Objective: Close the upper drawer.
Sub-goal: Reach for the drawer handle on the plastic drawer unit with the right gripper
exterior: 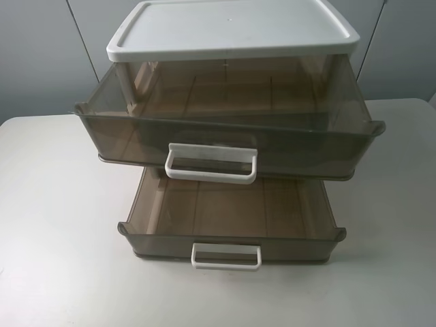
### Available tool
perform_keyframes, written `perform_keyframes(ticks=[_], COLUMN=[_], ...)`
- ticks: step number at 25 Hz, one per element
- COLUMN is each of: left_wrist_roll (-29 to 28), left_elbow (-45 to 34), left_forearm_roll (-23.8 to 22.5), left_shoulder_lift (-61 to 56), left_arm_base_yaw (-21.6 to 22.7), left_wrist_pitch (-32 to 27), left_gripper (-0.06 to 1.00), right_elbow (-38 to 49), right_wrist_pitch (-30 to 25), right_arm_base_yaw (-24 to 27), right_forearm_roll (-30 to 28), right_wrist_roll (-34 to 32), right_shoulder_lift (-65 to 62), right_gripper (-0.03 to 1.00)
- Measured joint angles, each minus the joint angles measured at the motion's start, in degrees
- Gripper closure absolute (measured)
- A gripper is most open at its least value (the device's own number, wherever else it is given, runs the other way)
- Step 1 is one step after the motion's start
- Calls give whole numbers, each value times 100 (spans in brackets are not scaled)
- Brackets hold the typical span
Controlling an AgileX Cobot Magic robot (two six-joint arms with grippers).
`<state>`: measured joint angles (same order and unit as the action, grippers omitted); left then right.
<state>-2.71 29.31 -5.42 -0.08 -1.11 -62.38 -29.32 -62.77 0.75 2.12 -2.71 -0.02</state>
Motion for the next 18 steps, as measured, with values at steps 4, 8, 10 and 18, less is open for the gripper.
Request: perform_keyframes(ticks=[4, 8, 10, 18], left_wrist_roll=[0, 0, 0, 0], left_elbow=[0, 0, 0, 0], left_forearm_roll=[0, 0, 0, 0], left_shoulder_lift=[0, 0, 0, 0], left_arm_base_yaw=[0, 0, 0, 0], left_wrist_pitch=[0, 0, 0, 0], left_gripper=[20, 20, 20, 20], right_elbow=[0, 0, 0, 0], right_wrist_pitch=[0, 0, 0, 0], right_arm_base_yaw=[0, 0, 0, 0], right_forearm_roll=[0, 0, 0, 0], right_wrist_roll=[0, 0, 0, -25], right_shoulder_lift=[0, 0, 0, 0], right_gripper=[27, 27, 27, 27])
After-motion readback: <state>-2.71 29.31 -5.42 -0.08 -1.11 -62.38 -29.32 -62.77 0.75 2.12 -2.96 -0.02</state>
